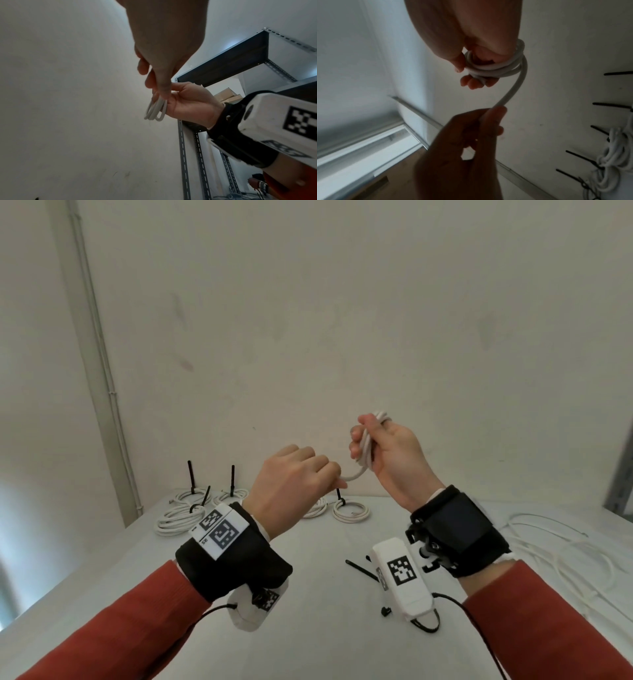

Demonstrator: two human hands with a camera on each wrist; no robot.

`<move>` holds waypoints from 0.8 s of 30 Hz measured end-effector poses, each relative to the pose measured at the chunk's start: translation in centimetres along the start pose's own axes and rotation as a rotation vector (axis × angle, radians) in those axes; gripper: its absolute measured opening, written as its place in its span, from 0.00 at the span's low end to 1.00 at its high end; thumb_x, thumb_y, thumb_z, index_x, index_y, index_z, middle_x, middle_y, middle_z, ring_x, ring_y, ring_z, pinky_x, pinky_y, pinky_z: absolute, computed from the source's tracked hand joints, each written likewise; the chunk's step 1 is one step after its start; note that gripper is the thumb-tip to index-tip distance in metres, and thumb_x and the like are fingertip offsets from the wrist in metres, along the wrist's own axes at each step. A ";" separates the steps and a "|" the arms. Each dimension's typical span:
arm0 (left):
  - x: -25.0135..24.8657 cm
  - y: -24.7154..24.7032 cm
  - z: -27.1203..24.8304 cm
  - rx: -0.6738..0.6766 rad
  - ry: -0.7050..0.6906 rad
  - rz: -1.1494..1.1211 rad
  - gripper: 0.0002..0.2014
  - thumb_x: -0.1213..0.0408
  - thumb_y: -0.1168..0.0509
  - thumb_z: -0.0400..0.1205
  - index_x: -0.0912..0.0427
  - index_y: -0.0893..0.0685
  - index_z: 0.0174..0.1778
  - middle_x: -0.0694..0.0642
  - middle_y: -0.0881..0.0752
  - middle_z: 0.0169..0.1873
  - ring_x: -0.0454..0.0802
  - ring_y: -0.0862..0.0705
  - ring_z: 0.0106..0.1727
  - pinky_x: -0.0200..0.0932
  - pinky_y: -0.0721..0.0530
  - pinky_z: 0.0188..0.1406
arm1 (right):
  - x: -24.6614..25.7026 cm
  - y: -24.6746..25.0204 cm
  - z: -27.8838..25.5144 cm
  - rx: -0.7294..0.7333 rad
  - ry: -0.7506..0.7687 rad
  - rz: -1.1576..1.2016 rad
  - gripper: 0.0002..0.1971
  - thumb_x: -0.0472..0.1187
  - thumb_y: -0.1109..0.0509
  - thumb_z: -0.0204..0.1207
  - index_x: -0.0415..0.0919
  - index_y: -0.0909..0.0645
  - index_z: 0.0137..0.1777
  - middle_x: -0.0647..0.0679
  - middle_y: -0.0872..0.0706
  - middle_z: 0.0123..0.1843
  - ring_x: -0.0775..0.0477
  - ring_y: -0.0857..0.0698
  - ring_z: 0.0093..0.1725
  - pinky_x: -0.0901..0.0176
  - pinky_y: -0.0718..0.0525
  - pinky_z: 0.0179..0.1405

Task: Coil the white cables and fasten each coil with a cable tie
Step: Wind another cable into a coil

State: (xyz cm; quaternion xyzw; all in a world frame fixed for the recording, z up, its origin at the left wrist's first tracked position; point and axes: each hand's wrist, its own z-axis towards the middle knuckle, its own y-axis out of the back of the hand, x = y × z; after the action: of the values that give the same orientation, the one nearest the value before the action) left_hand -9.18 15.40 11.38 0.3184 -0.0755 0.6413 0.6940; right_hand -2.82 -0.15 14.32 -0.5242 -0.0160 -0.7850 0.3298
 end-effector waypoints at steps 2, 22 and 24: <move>0.3 0.1 -0.2 -0.061 -0.018 -0.009 0.18 0.52 0.40 0.84 0.56 0.16 0.33 0.49 0.18 0.26 0.51 0.20 0.28 0.44 0.26 0.28 | -0.1 -0.6 -0.2 0.036 0.007 -0.237 0.08 0.37 0.42 0.86 0.37 0.27 0.45 0.47 0.17 0.34 0.51 0.19 0.29 0.63 0.19 0.35; -0.3 0.1 -1.8 -0.006 0.538 -0.718 0.37 0.36 0.30 0.66 0.56 0.27 0.64 0.46 0.23 0.57 0.44 0.25 0.60 0.44 0.28 0.63 | -1.2 -2.5 -3.4 0.366 -0.257 -0.493 0.32 0.61 0.59 0.85 0.36 0.28 0.35 0.53 0.37 0.17 0.54 0.38 0.18 0.64 0.37 0.18; -0.2 0.0 -1.6 0.138 0.588 -0.762 0.41 0.33 0.32 0.65 0.52 0.31 0.69 0.43 0.21 0.59 0.41 0.26 0.65 0.42 0.31 0.67 | -1.1 -2.7 -3.5 0.324 -0.244 -0.512 0.36 0.63 0.63 0.84 0.37 0.29 0.30 0.53 0.37 0.16 0.55 0.38 0.17 0.64 0.37 0.19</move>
State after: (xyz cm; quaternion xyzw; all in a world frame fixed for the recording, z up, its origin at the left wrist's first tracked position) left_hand -9.73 16.06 10.06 0.1740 0.2887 0.4077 0.8487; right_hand -6.82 1.20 12.67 -0.5340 -0.3112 -0.7612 0.1964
